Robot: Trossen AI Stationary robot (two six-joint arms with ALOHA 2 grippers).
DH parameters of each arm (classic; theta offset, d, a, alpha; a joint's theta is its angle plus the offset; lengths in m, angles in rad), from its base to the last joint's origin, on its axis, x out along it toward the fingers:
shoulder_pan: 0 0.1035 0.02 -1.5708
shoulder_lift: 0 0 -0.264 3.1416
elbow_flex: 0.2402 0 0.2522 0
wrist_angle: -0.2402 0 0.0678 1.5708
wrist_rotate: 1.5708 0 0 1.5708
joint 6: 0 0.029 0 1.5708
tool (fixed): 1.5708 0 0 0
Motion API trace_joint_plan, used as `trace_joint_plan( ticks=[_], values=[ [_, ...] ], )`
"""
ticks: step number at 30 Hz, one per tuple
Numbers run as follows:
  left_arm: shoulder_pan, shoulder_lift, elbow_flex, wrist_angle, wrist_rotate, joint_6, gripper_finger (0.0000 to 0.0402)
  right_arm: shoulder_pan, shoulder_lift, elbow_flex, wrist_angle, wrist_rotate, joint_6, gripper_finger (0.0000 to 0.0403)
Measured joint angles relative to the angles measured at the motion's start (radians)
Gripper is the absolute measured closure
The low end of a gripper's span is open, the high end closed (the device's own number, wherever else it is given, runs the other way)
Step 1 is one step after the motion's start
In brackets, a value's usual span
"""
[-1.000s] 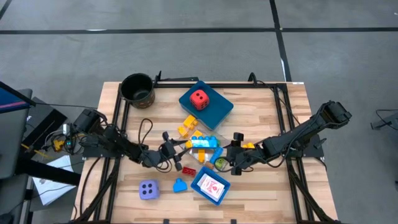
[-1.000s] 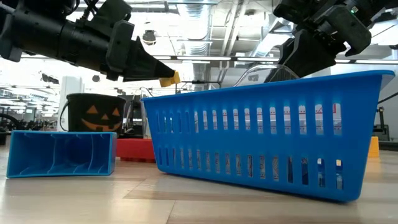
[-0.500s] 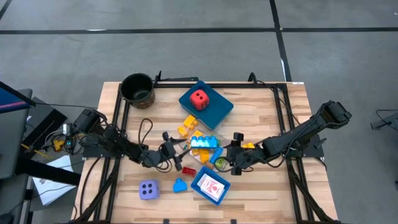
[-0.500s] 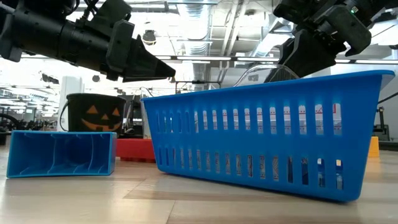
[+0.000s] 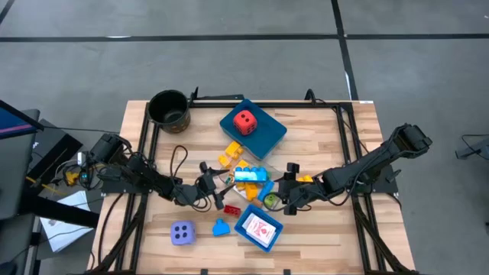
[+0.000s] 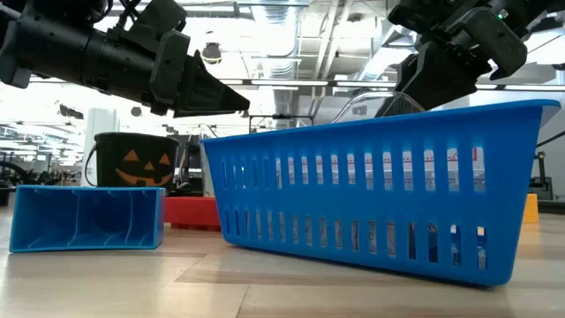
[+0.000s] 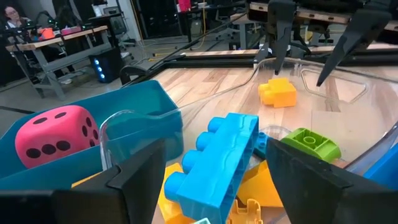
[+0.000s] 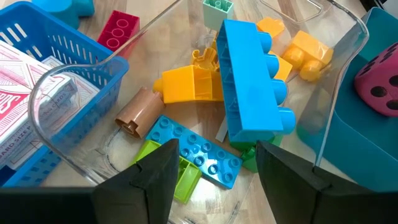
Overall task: Pick & Place Toys
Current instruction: Put the red game piece block into the transparent bin
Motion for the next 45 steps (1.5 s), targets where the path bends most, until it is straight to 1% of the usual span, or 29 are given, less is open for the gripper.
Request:
trace_joint_plan(
  ticks=[3, 7, 9, 11, 12, 15, 16, 17, 20, 24, 30, 34, 40, 45],
  values=[
    [-0.011, 0.000, -0.001, -0.007, 0.000, 0.005, 0.0131, 0.000, 0.000, 0.000, 0.000, 0.000, 0.000, 0.0198],
    [-0.074, -0.010, -0.001, -0.045, 0.004, 0.100, 0.0132, 0.000, 0.000, 0.000, 0.000, 0.000, 0.000, 0.0198],
    [-0.117, -0.032, -0.002, -0.097, 0.051, 0.126, 0.0136, 0.000, 0.000, 0.000, -0.001, 0.000, 0.000, 0.0198],
    [-0.155, -0.074, -0.002, -0.182, 0.135, 0.122, 0.0142, 0.000, 0.000, 0.000, -0.001, 0.000, 0.000, 0.0198],
    [-0.167, -0.099, -0.002, -0.224, 0.203, 0.100, 0.0146, 0.000, 0.000, 0.000, -0.001, 0.000, 0.000, 0.0198],
    [-0.169, -0.174, -0.002, -0.359, 0.465, 0.007, 0.0160, 0.000, 0.000, 0.000, 0.000, 0.000, 0.000, 0.0198],
    [-0.162, -0.187, -0.002, -0.379, 0.525, -0.011, 0.0165, 0.000, 0.000, 0.000, 0.000, 0.000, 0.000, 0.0198],
    [-0.156, -0.196, -0.002, -0.395, 0.553, -0.026, 0.0171, 0.000, 0.000, 0.000, 0.001, 0.000, 0.000, 0.0198],
    [-0.139, -0.196, -0.002, -0.403, 0.562, -0.030, 0.0187, 0.000, 0.000, 0.000, 0.004, 0.000, 0.000, 0.0198],
    [-0.112, -0.161, -0.002, -0.404, 0.564, -0.055, 0.0204, 0.000, 0.001, 0.000, 0.006, 0.000, 0.000, 0.0198],
    [-0.073, -0.114, -0.002, -0.401, 0.564, -0.093, 0.0209, 0.000, 0.001, 0.000, 0.007, 0.000, 0.000, 0.0198],
    [-0.049, -0.095, -0.001, -0.400, 0.565, -0.130, 0.0192, 0.000, 0.001, 0.000, 0.007, 0.000, 0.001, 0.0198],
    [-0.048, -0.069, -0.001, -0.396, 0.571, -0.138, 0.0147, 0.000, 0.001, 0.000, 0.007, 0.000, 0.001, 0.0198],
    [-0.036, -0.009, -0.001, -0.352, 0.579, -0.139, 0.0114, 0.000, 0.001, 0.000, 0.008, 0.000, 0.001, 0.0198]
  ],
)
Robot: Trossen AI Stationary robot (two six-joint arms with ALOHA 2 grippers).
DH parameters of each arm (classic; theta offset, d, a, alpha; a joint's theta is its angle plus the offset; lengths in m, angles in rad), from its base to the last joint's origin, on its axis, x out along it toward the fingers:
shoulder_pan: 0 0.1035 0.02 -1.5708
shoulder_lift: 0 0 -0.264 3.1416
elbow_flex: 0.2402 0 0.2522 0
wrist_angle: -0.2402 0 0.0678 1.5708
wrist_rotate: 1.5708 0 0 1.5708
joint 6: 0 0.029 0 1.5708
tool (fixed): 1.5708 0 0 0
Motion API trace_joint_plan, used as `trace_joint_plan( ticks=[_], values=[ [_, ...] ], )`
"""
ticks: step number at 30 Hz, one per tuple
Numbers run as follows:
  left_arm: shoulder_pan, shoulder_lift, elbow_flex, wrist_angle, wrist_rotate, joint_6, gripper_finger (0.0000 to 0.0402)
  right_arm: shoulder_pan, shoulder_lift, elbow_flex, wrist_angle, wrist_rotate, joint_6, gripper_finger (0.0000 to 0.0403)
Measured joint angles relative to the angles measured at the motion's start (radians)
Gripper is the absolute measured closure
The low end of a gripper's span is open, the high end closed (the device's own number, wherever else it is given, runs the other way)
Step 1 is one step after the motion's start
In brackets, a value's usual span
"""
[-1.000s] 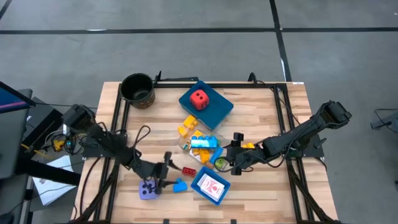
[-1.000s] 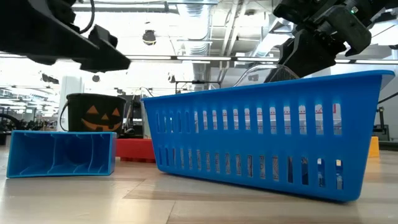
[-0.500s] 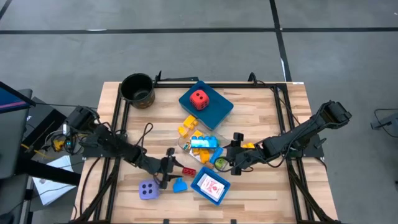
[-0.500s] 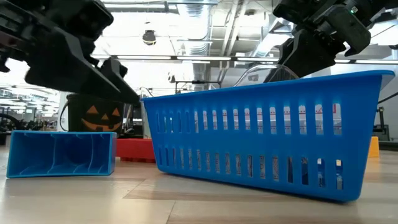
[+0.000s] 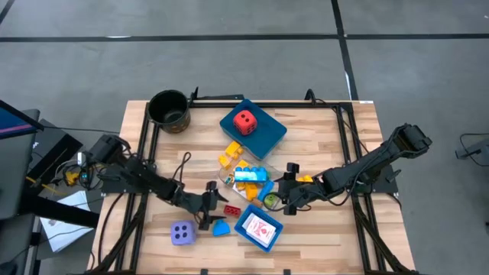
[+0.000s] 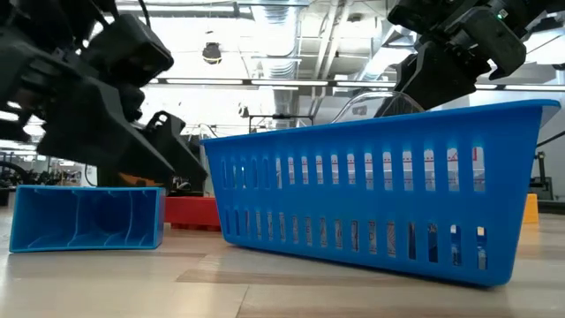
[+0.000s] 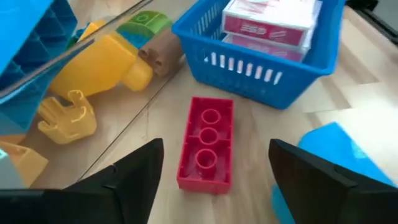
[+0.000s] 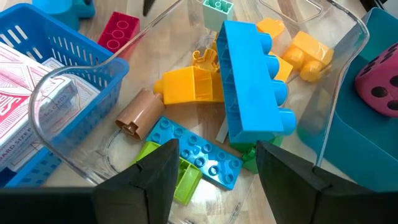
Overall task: Pick & Place Toys
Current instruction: Put the red game piece block into the transparent bin
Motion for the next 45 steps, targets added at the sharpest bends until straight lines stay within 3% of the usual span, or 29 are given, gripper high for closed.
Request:
trace_joint_plan(
  ticks=[13, 22, 28, 37, 45],
  values=[
    [0.060, 0.103, 0.000, 0.044, 0.076, -0.027, 0.0105, 0.000, 0.000, 0.000, 0.000, 0.000, 0.000, 0.0198],
    [0.062, 0.127, 0.001, 0.057, 0.074, -0.024, 0.0110, 0.000, 0.000, 0.000, 0.000, 0.000, 0.000, 0.0198],
    [0.063, 0.127, 0.001, 0.061, 0.077, -0.021, 0.0156, 0.000, 0.000, 0.000, 0.000, 0.000, 0.000, 0.0198],
    [0.063, 0.128, 0.001, 0.064, 0.080, -0.001, 0.0277, 0.000, 0.000, 0.000, 0.000, 0.000, 0.000, 0.0198],
    [0.062, 0.128, 0.001, 0.060, 0.085, 0.007, 0.0278, 0.000, 0.000, 0.000, 0.000, 0.000, 0.000, 0.0198]
  ],
)
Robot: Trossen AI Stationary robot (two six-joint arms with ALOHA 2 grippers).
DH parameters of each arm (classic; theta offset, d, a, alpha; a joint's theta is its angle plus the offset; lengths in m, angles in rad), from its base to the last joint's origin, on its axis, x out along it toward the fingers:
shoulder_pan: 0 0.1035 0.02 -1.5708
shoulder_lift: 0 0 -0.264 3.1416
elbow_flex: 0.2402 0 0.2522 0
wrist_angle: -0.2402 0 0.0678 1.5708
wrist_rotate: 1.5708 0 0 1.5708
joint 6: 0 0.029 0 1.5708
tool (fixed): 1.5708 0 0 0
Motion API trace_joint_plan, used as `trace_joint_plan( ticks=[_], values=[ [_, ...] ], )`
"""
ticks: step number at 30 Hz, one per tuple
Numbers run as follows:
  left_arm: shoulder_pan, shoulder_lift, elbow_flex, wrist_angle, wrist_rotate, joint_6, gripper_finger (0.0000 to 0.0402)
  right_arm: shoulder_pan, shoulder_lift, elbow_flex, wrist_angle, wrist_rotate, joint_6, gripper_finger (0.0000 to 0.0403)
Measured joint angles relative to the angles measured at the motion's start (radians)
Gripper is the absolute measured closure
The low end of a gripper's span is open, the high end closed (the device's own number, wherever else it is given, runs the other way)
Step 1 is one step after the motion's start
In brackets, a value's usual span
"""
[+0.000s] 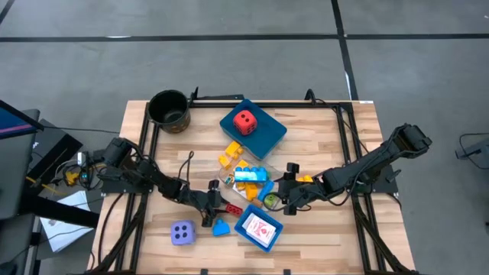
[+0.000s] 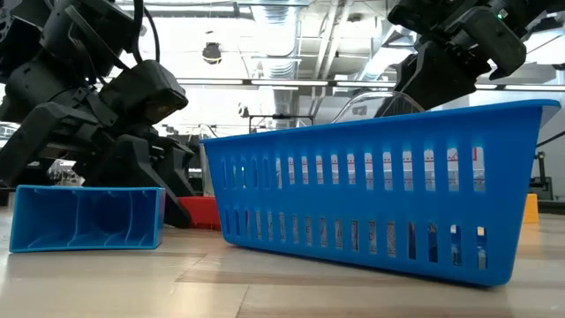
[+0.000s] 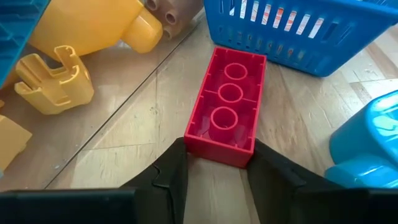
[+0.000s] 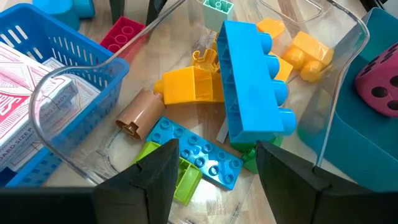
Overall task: Pick & Place Toys
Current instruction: Put the red game piece block into the transparent bin
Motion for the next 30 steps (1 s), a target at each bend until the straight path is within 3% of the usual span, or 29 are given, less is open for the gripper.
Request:
trace_joint_plan(
  ticks=[6, 16, 24, 30],
  values=[
    [0.000, -0.023, 0.001, -0.056, -0.004, -0.002, 0.0270, 0.000, 0.000, 0.000, 0.000, 0.000, 0.000, 0.0198],
    [-0.038, -0.179, -0.013, -0.216, -0.039, 0.001, 0.0273, 0.000, 0.000, 0.000, -0.002, 0.000, 0.000, 0.0198],
    [-0.092, -0.331, -0.089, -0.193, -0.164, 0.001, 0.0273, 0.000, 0.000, 0.000, -0.001, 0.000, 0.000, 0.0198],
    [-0.112, -0.395, -0.147, -0.019, -0.230, 0.058, 0.0273, 0.000, 0.000, -0.001, -0.001, 0.000, 0.000, 0.0198]
  ],
)
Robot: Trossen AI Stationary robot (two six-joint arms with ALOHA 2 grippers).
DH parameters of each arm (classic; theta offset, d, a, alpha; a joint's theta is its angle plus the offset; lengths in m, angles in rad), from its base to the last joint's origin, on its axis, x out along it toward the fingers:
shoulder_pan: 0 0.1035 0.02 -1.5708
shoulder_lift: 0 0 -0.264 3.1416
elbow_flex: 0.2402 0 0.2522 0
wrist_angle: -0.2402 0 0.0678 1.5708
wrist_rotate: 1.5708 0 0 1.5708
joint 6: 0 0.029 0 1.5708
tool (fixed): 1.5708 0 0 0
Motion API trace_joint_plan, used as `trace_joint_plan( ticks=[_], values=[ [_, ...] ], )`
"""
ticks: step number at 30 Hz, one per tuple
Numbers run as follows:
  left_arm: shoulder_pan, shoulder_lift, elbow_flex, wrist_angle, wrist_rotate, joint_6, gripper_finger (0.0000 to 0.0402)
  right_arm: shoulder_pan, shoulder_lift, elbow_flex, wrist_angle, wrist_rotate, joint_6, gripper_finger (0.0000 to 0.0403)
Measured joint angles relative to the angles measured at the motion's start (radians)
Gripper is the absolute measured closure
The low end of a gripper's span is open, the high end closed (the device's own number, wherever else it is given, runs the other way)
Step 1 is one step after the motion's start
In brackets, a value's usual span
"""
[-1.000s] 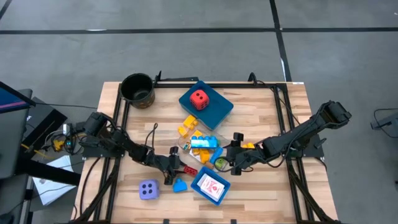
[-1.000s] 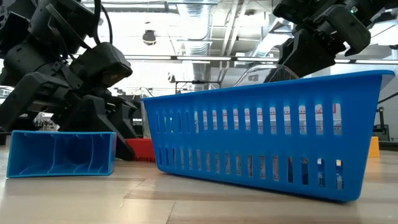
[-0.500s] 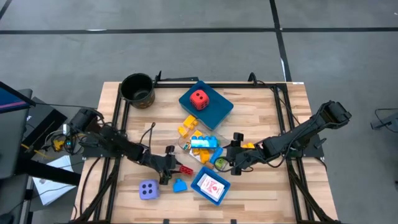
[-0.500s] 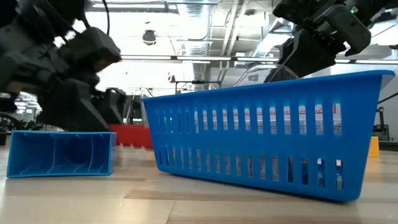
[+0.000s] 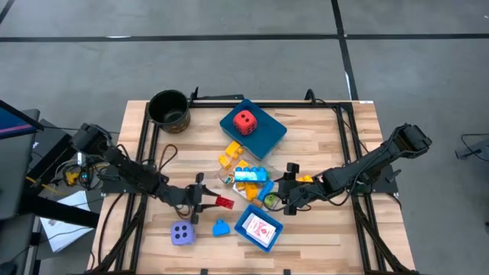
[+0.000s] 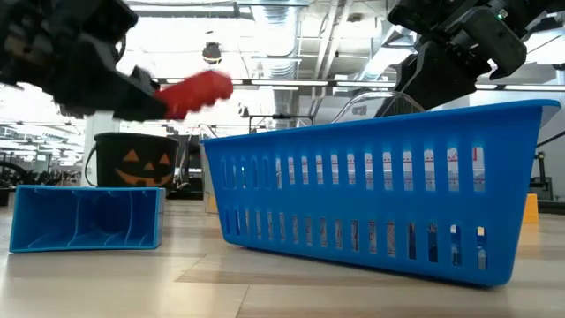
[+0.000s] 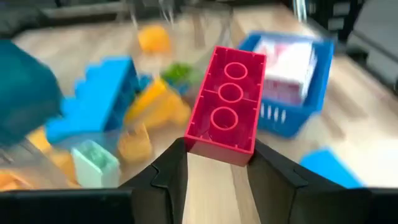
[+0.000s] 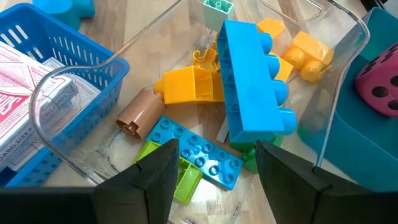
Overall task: Pick & Place Toys
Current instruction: Put the red game piece block into the transparent bin
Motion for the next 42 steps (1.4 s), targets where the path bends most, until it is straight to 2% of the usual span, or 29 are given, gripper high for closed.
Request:
trace_joint_plan(
  ticks=[6, 8, 14, 21, 36, 42],
  values=[
    [0.030, 0.028, -0.009, 0.219, -0.225, 0.048, 0.0273, 0.000, 0.000, 0.000, 0.001, 0.000, 0.000, 0.0198],
    [0.056, 0.044, -0.008, 0.266, -0.253, 0.047, 0.0273, 0.000, 0.000, 0.000, 0.000, 0.000, 0.000, 0.0198],
    [0.108, 0.155, 0.053, 0.302, -0.256, 0.040, 0.0273, 0.000, 0.000, 0.000, 0.001, 0.000, -0.001, 0.0198],
    [0.117, 0.264, 0.134, 0.302, -0.256, 0.074, 0.0270, -0.007, 0.000, 0.000, 0.000, 0.000, 0.000, 0.0198],
    [0.125, 0.268, 0.137, 0.285, -0.282, 0.037, 0.0256, -0.007, 0.000, 0.000, -0.001, 0.000, 0.000, 0.0198],
    [0.138, 0.268, 0.138, 0.275, -0.282, 0.012, 0.0211, -0.007, 0.000, 0.000, -0.001, 0.000, 0.000, 0.0198]
  ],
)
